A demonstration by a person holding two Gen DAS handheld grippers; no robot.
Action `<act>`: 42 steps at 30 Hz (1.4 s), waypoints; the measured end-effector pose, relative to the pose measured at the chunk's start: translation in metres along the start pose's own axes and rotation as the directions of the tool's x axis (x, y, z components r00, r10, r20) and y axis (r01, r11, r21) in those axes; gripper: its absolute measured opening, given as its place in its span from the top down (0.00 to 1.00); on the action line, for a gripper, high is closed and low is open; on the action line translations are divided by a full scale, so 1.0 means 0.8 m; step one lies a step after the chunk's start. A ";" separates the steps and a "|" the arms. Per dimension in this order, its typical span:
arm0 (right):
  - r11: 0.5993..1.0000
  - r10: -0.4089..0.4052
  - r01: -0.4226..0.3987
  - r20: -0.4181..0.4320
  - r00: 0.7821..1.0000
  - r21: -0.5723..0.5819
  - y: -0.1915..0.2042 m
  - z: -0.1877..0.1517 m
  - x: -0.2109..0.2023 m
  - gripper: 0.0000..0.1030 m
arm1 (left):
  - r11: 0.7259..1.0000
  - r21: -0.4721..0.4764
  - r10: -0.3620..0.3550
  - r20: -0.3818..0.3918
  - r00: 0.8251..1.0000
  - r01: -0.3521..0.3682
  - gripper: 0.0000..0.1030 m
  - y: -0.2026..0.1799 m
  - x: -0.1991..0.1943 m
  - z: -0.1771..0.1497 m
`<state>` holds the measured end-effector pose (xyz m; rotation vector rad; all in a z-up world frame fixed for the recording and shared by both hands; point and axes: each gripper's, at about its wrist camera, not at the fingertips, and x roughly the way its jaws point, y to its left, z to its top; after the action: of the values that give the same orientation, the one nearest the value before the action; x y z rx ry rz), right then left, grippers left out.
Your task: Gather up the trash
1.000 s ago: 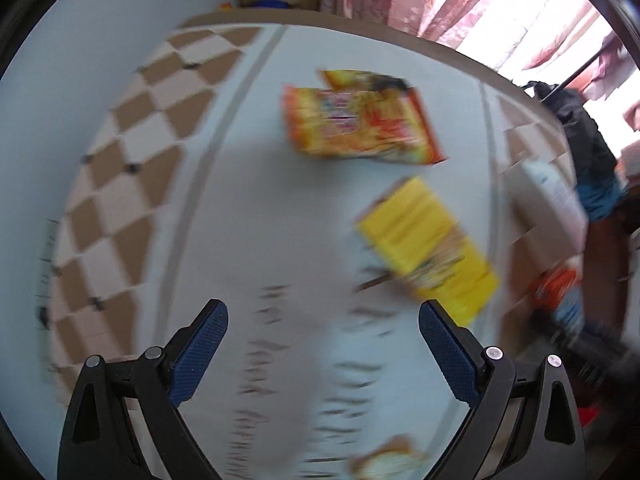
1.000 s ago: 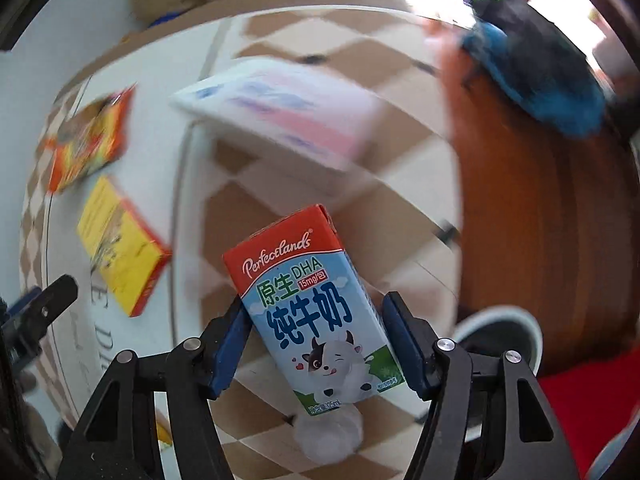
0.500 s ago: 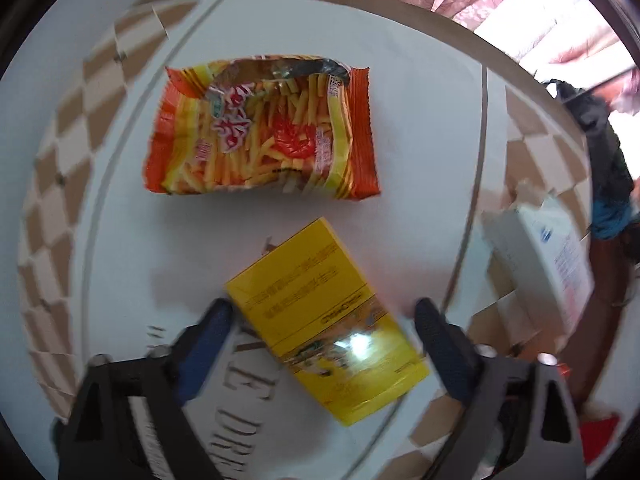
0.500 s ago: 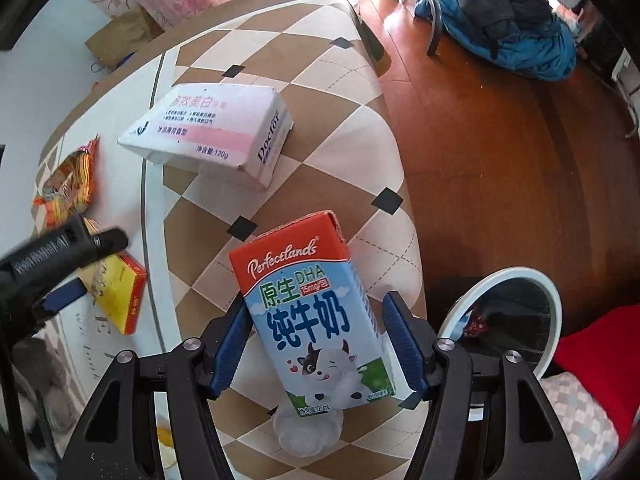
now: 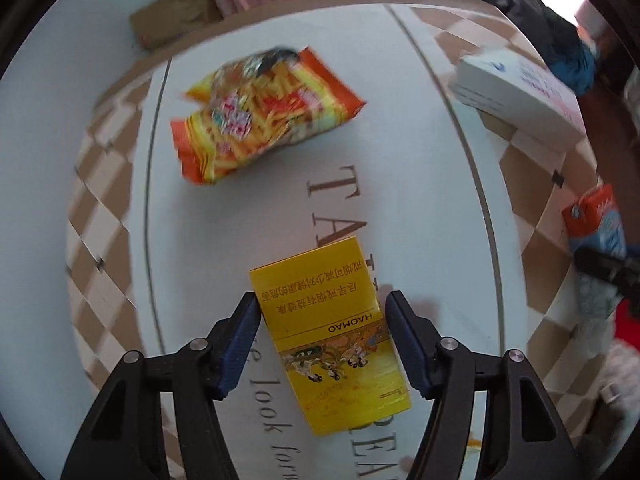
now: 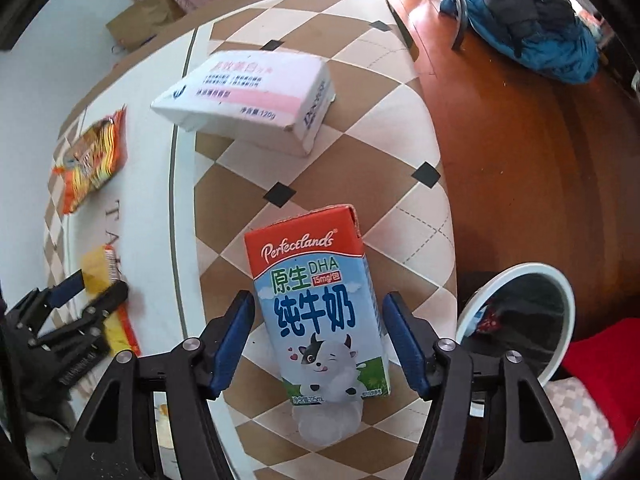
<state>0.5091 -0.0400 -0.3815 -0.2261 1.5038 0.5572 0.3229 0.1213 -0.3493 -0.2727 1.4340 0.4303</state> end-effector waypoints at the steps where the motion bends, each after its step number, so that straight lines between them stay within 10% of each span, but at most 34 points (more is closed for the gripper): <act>1: 1.000 -0.014 0.014 0.001 1.000 -0.011 0.004 -0.001 0.001 0.33 | 0.999 -0.037 -0.026 -0.012 1.000 0.026 0.39 0.008 0.002 0.000; 16: 0.992 -0.094 0.105 0.144 0.985 -0.075 0.042 -0.039 -0.042 0.48 | 0.996 -0.092 0.025 0.140 0.990 -0.012 0.48 0.000 -0.077 -0.028; 25: 0.999 0.027 -0.020 0.344 0.939 -0.025 0.006 -0.082 -0.141 0.48 | 0.998 -0.052 0.058 0.387 0.920 -0.041 0.48 -0.018 -0.198 -0.062; 35: 0.990 0.054 -0.115 0.520 0.853 0.085 -0.133 -0.200 -0.267 0.48 | 0.992 0.106 -0.117 0.528 0.841 0.072 0.48 -0.133 -0.286 -0.092; 42: 0.977 -0.015 -0.101 0.530 0.848 0.189 -0.244 -0.278 -0.291 0.48 | 0.952 0.261 -0.269 0.480 0.835 0.157 0.48 -0.261 -0.285 -0.110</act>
<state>0.4139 -0.3609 -0.2089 0.1255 1.0137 0.4435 0.3186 -0.1311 -0.1503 -0.1283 0.8984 0.1415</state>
